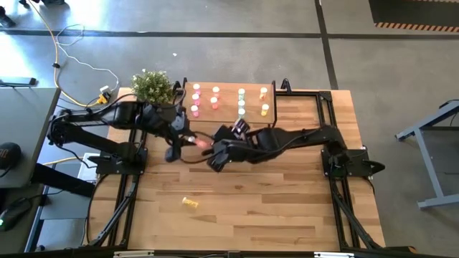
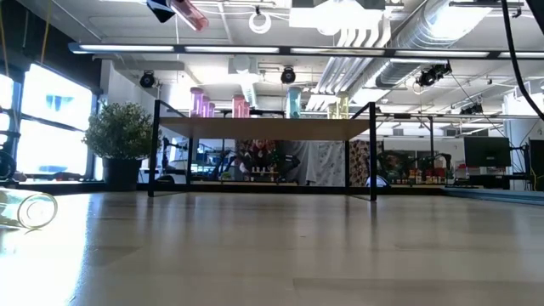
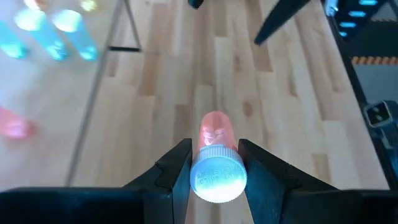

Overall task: Pick and place medicine bottles onto shelf by color
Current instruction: Put the orange pill bottle on the shelf aligned with the other orange pill bottles

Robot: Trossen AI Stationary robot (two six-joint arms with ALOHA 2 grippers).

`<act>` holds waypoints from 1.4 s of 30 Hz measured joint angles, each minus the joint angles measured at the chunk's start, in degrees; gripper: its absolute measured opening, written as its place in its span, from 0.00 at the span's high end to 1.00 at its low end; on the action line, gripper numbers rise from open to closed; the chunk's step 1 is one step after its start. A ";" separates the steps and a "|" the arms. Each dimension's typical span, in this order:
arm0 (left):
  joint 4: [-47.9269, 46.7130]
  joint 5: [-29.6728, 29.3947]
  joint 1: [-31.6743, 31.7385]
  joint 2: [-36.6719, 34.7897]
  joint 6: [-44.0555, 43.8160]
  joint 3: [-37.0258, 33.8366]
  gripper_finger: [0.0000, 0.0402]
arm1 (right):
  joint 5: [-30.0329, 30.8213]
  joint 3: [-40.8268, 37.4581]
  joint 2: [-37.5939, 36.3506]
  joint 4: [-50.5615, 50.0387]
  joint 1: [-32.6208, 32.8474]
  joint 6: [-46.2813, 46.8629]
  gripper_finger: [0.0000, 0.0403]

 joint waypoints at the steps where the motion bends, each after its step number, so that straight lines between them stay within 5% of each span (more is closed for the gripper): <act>1: -0.21 0.03 0.98 0.00 0.47 0.55 0.72 | 0.54 0.00 -0.50 -0.85 -0.33 -0.14 0.52; 14: -2.53 -0.10 12.27 1.86 4.99 6.20 0.72 | 3.90 0.00 -7.50 -10.52 -9.75 -2.78 0.52; 28: -13.21 -2.71 16.36 18.47 10.74 21.28 0.72 | -3.97 0.00 -10.47 -17.17 -18.52 -9.80 0.52; 42: -25.28 -6.72 16.36 33.45 20.92 37.37 0.72 | -4.33 0.00 -10.43 -18.42 -21.29 -11.76 0.52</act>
